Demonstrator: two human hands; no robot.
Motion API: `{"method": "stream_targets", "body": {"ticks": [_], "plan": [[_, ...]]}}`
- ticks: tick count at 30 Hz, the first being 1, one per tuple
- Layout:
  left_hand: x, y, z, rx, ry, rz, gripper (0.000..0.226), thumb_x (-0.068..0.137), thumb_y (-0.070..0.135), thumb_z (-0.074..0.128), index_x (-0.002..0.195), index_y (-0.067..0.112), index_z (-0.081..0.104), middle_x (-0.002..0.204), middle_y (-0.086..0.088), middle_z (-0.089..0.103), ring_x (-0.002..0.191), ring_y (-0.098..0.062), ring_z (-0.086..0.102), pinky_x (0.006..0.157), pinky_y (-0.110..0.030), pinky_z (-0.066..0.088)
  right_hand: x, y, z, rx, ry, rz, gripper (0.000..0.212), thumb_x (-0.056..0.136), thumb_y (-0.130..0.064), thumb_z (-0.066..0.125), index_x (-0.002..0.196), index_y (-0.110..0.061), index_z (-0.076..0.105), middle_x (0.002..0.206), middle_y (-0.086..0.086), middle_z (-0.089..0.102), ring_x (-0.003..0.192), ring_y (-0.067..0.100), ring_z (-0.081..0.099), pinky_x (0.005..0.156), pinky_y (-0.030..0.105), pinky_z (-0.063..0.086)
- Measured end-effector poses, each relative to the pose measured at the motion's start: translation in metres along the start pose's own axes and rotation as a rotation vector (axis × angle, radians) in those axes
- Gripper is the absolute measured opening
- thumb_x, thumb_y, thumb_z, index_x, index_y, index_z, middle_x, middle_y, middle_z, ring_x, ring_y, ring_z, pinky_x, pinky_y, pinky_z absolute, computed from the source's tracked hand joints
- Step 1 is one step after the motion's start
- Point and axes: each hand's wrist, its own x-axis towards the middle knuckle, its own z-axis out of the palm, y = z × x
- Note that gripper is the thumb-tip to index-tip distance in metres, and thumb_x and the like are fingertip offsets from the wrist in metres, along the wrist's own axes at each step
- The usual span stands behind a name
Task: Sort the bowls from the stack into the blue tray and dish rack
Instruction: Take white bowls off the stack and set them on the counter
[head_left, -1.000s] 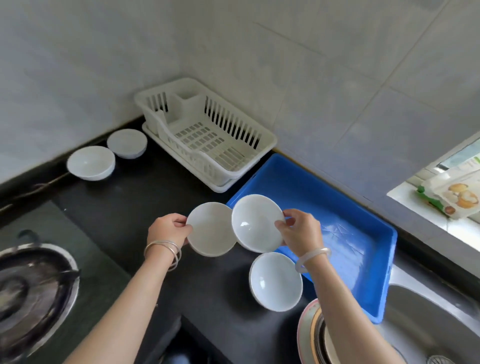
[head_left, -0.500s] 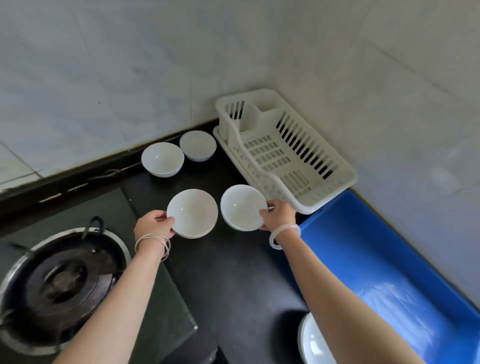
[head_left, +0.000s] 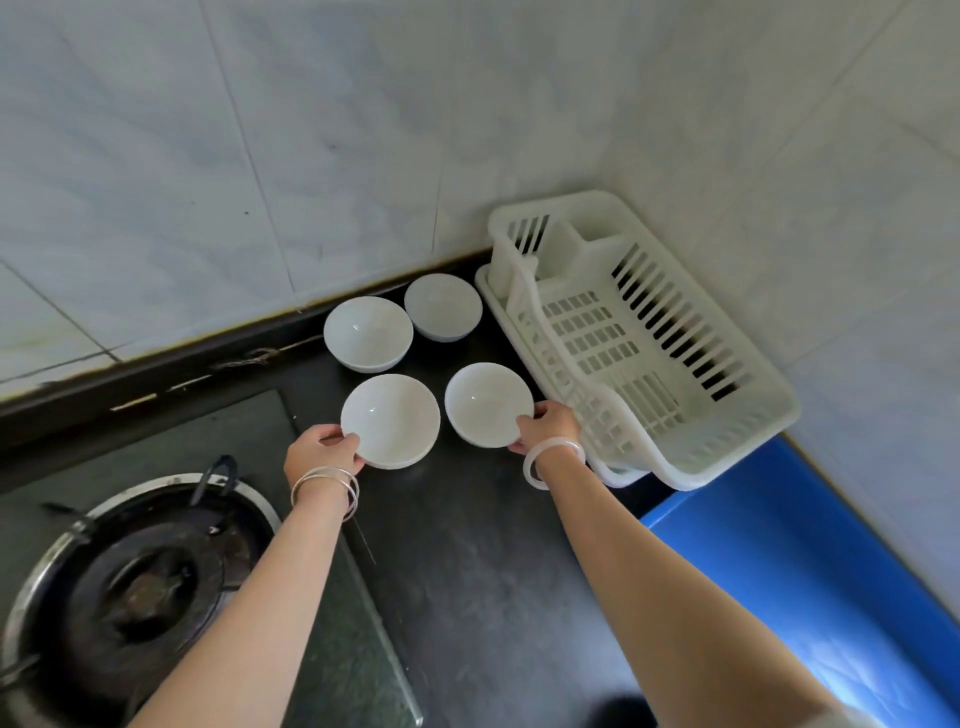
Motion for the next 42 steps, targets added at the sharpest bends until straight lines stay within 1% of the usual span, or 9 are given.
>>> {"method": "stream_targets", "body": {"ticks": [4, 9, 13, 18, 22, 26, 30, 37, 42], "plan": [[0.003, -0.001, 0.005, -0.049, -0.009, -0.028, 0.021, 0.076, -0.007, 0.058, 0.094, 0.003, 0.065, 0.09, -0.013, 0.063, 0.083, -0.031, 0.062, 0.07, -0.033, 0.054, 0.008, -0.001, 0.01, 0.024, -0.005, 0.025, 0.019, 0.084, -0.002, 0.055, 0.094, -0.017, 0.051, 0.073, 0.003, 0.054, 0.061, 0.023, 0.061, 0.066, 0.045, 0.06], [0.006, -0.004, 0.01, -0.079, -0.026, -0.043, 0.02, 0.078, -0.004, 0.059, 0.096, 0.003, 0.063, 0.094, -0.015, 0.064, 0.086, -0.032, 0.063, 0.071, -0.034, 0.055, 0.015, 0.001, 0.015, 0.086, 0.014, 0.051, 0.016, 0.085, -0.005, 0.057, 0.094, -0.017, 0.051, 0.074, 0.004, 0.056, 0.057, 0.019, 0.059, 0.072, 0.048, 0.059], [0.001, -0.004, 0.012, -0.176, -0.067, -0.08, 0.015, 0.085, 0.003, 0.056, 0.1, 0.007, 0.056, 0.1, -0.016, 0.06, 0.087, -0.031, 0.062, 0.074, -0.038, 0.054, 0.014, 0.001, 0.016, 0.255, -0.013, 0.108, 0.015, 0.087, -0.006, 0.055, 0.097, -0.017, 0.052, 0.092, 0.007, 0.056, 0.078, 0.026, 0.061, 0.067, 0.039, 0.059], [-0.006, -0.004, 0.014, -0.274, -0.066, -0.122, 0.024, 0.089, 0.003, 0.051, 0.113, 0.004, 0.054, 0.112, -0.016, 0.06, 0.099, -0.036, 0.063, 0.079, -0.041, 0.054, 0.009, 0.002, 0.021, 0.406, -0.018, 0.155, 0.029, 0.089, -0.008, 0.054, 0.118, -0.012, 0.057, 0.108, 0.012, 0.061, 0.098, 0.031, 0.063, 0.06, 0.03, 0.056], [-0.008, -0.004, 0.016, -0.31, -0.064, -0.14, 0.026, 0.089, 0.002, 0.052, 0.114, 0.004, 0.054, 0.119, -0.019, 0.06, 0.103, -0.038, 0.062, 0.078, -0.04, 0.054, 0.011, -0.007, 0.028, 0.473, -0.018, 0.154, 0.03, 0.09, -0.006, 0.053, 0.12, -0.01, 0.056, 0.11, 0.013, 0.061, 0.099, 0.03, 0.063, 0.058, 0.027, 0.054], [-0.008, -0.004, 0.017, -0.315, -0.071, -0.156, 0.026, 0.089, 0.003, 0.052, 0.114, 0.005, 0.054, 0.119, -0.019, 0.06, 0.102, -0.036, 0.062, 0.078, -0.04, 0.054, 0.015, -0.015, 0.032, 0.502, -0.025, 0.168, 0.03, 0.091, -0.005, 0.052, 0.12, -0.008, 0.056, 0.107, 0.012, 0.06, 0.092, 0.027, 0.062, 0.063, 0.029, 0.054], [-0.007, -0.005, 0.018, -0.329, -0.067, -0.16, 0.024, 0.088, 0.003, 0.052, 0.113, 0.005, 0.054, 0.119, -0.018, 0.061, 0.102, -0.036, 0.063, 0.077, -0.039, 0.054, 0.017, -0.017, 0.034, 0.503, -0.034, 0.162, 0.028, 0.092, -0.004, 0.049, 0.118, -0.007, 0.056, 0.107, 0.013, 0.06, 0.085, 0.025, 0.061, 0.061, 0.028, 0.054], [-0.007, -0.006, 0.017, -0.332, -0.085, -0.139, 0.025, 0.089, 0.003, 0.052, 0.113, 0.004, 0.055, 0.118, -0.017, 0.061, 0.103, -0.036, 0.062, 0.079, -0.038, 0.053, 0.011, -0.017, 0.027, 0.518, -0.113, 0.2, 0.036, 0.094, -0.013, 0.049, 0.13, -0.01, 0.05, 0.122, 0.015, 0.058, 0.094, 0.026, 0.062, 0.076, 0.034, 0.054], [-0.022, -0.017, 0.014, -0.273, -0.102, -0.058, 0.035, 0.091, 0.009, 0.051, 0.126, 0.007, 0.052, 0.124, -0.016, 0.059, 0.11, -0.026, 0.059, 0.096, -0.038, 0.049, -0.005, -0.019, 0.014, 0.47, -0.206, 0.248, 0.043, 0.093, -0.024, 0.051, 0.135, -0.014, 0.045, 0.131, 0.009, 0.053, 0.114, 0.026, 0.054, 0.089, 0.036, 0.048]]}}
